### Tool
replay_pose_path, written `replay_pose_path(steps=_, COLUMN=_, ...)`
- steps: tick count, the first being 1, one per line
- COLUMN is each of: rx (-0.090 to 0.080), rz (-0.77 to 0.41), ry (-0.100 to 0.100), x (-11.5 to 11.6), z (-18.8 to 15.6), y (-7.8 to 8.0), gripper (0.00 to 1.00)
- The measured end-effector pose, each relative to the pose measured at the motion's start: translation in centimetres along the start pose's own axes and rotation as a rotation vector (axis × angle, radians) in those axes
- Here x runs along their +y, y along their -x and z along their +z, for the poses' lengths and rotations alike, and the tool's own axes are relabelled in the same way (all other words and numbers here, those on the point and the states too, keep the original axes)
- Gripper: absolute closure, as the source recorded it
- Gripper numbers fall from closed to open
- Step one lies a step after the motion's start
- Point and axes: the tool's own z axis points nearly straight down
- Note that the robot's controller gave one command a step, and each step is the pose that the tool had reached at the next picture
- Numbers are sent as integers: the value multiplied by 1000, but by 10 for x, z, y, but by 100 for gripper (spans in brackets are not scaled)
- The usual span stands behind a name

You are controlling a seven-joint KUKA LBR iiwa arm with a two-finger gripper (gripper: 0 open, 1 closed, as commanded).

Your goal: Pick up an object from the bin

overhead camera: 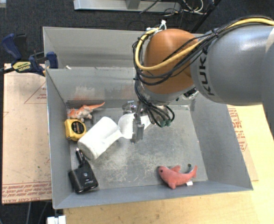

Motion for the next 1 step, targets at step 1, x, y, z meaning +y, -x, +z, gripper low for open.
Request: replay_pose_path(steps=1, rx=0, rz=0, ry=0, x=0, z=0, y=0, gripper=100)
